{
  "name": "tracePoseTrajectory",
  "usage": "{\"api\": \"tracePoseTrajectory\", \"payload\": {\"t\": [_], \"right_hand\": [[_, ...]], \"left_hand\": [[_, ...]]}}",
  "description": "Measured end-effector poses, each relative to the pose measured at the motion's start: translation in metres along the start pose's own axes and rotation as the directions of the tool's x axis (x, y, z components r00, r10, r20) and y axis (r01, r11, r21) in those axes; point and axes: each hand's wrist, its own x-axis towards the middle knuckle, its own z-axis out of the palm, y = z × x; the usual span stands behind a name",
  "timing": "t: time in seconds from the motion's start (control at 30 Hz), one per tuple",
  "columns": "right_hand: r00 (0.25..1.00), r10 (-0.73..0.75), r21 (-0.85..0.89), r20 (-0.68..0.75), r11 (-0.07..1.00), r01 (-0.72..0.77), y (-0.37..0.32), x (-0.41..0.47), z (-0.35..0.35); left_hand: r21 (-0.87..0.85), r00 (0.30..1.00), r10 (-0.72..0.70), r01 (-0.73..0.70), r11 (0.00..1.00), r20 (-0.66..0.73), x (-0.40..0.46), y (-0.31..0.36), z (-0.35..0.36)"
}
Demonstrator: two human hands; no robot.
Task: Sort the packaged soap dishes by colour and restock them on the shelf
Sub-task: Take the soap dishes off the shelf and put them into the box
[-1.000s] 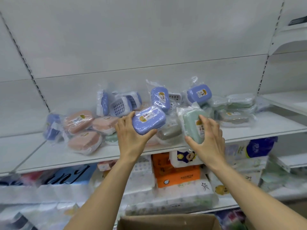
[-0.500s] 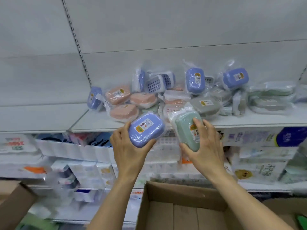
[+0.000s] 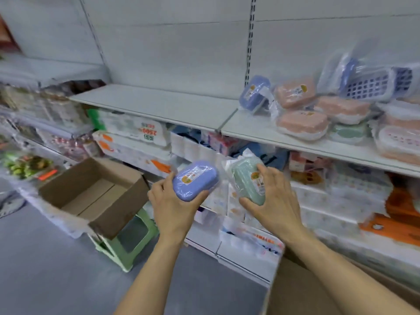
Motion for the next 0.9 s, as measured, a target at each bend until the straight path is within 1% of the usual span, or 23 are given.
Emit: {"api": "tracePoseTrajectory", "payload": {"t": [0.2, 0.4, 0.6, 0.8, 0.9], "right_hand": [[0.996, 0.059, 0.027, 0.070, 0.998, -0.061, -0.114, 0.044, 0.109], [0.982, 0.131, 0.060, 0.139, 0.988, -0.140, -0.204, 0.077, 0.204], [0.964, 0.151, 0.062, 0.218, 0.984, -0.168, -0.256, 0.115, 0.287], [0.937, 0.162, 0.036, 0.310, 0.983, -0.182, -0.293, 0.178, 0.381], [0.912, 0.176, 0.006, 0.370, 0.981, -0.192, -0.311, 0.212, 0.436]], "left_hand": [[0.119, 0.995, -0.071, 0.063, 0.991, 0.072, 0.096, -0.118, -0.061], [0.209, 0.984, -0.096, 0.064, 0.976, 0.148, 0.179, -0.210, -0.110], [0.247, 0.974, -0.149, 0.104, 0.963, 0.171, 0.251, -0.283, -0.120], [0.255, 0.948, -0.252, 0.198, 0.946, 0.196, 0.330, -0.354, -0.109], [0.297, 0.923, -0.335, 0.271, 0.916, 0.190, 0.374, -0.400, -0.097]]}}
